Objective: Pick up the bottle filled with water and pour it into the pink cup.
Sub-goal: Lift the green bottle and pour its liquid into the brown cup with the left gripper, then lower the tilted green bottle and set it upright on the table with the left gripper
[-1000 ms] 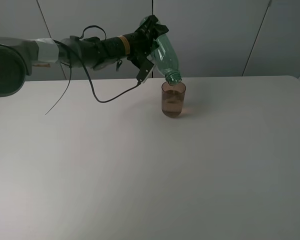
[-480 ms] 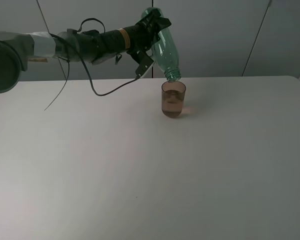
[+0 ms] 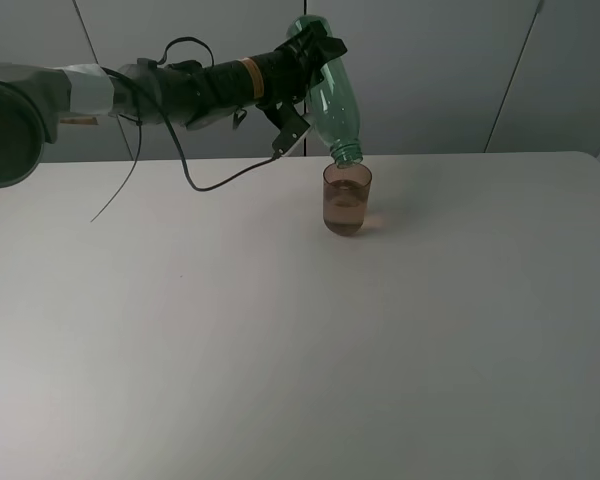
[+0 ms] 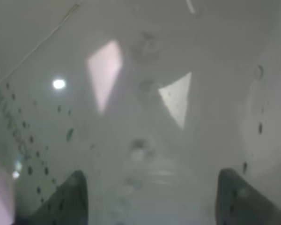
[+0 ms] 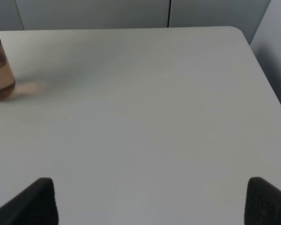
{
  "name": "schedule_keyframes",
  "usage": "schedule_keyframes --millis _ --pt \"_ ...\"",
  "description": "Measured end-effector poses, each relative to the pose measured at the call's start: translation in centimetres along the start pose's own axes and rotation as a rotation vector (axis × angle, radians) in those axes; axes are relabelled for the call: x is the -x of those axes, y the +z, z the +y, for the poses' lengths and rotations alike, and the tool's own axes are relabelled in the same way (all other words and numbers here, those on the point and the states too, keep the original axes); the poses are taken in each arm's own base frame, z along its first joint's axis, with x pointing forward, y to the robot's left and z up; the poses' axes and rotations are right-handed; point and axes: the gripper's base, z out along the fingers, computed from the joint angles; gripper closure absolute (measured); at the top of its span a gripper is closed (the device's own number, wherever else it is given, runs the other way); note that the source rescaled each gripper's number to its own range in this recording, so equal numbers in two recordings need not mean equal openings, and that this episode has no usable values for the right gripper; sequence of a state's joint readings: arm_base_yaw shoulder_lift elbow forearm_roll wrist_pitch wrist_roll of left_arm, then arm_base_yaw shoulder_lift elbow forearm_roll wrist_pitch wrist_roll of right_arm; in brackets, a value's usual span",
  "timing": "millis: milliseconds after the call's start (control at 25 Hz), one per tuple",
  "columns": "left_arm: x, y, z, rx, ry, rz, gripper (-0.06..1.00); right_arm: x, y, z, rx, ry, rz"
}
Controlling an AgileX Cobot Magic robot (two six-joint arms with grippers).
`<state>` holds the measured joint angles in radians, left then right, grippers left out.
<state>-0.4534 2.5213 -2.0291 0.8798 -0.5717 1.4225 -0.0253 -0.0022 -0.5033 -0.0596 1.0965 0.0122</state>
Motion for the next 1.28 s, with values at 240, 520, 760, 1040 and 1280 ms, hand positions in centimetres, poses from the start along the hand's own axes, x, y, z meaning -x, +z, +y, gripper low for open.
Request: schedule_keyframes --millis 240,520,760,1040,1280 --pt "0.0 0.0 0.0 -0.002 -0.017 0.001 0.93 0.0 0.0 0.0 0.0 0.0 0.0" --pt "0.1 0.1 -0.1 -0.029 -0.249 0.006 0.93 0.0 0.0 0.0 0.0 0.0 0.0" --pt "-0.3 -0.2 -1.5 -0.162 -0.46 0.067 0.93 0.0 0.0 0.0 0.0 0.002 0.0" --pt "-1.4 -1.0 -3.5 -0.264 -1.056 0.241 0.93 0.0 0.0 0.0 0.0 0.002 0.0" --pt "-2.9 -1.8 -2.5 -0.176 -1.613 0.372 0.93 0.0 0.0 0.0 0.0 0.002 0.0"
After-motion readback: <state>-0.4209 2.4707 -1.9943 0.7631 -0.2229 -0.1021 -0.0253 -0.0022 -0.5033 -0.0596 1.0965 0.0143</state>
